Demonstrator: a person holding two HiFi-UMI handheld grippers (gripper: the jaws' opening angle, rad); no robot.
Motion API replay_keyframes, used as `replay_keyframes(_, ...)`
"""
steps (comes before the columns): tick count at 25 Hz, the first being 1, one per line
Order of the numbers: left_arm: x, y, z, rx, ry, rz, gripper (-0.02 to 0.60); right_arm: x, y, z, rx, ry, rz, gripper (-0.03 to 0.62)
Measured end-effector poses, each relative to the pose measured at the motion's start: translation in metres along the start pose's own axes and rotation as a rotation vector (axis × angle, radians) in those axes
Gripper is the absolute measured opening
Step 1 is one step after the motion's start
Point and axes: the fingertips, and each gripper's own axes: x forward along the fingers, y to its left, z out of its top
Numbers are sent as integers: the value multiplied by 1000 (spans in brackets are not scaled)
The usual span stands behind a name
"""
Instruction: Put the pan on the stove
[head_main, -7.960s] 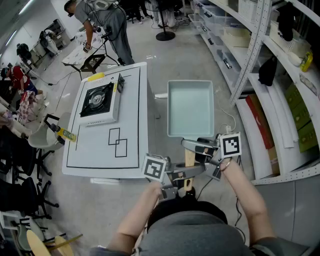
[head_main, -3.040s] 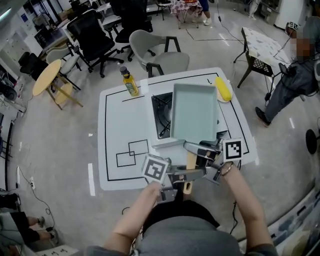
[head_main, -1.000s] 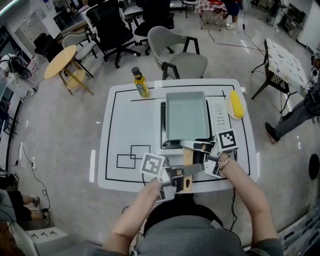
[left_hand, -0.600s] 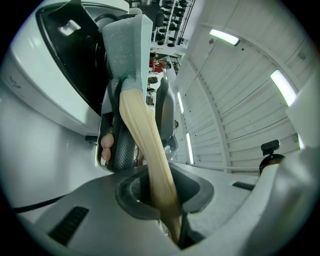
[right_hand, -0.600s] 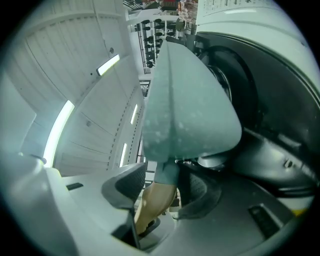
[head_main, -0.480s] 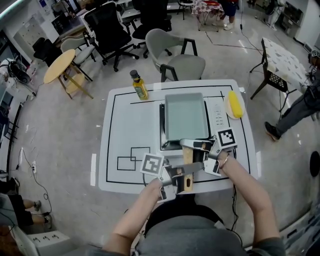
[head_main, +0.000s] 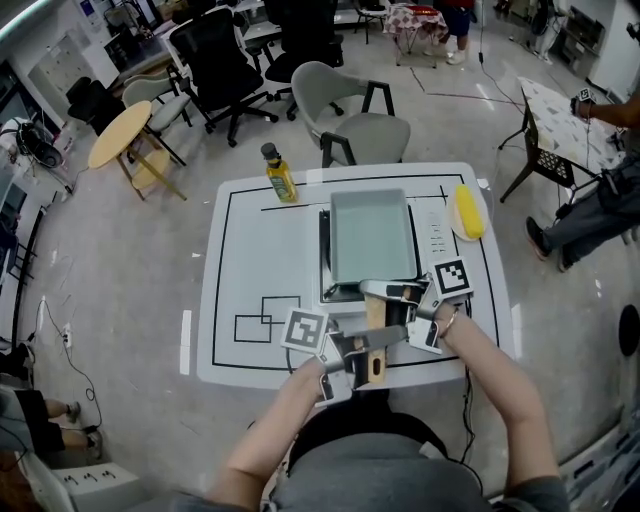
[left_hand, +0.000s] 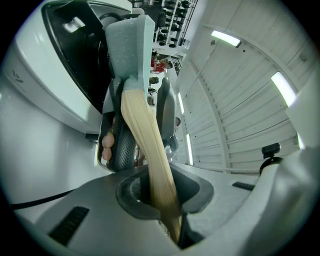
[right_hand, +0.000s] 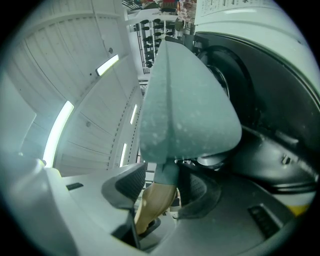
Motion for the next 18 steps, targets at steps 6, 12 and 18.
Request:
replay_keyframes(6,0,-1,0,-4,-9,-3,48,0,2,0,-2,2,-2,189)
replay_keyframes(12,0,1,2,-15,-11,-10,46,-2,3,0,-10,4,19,209)
replay_keyframes(18,-4,2,6,-28,-29,-19,46,-10,3,-10,-17,36,24,209)
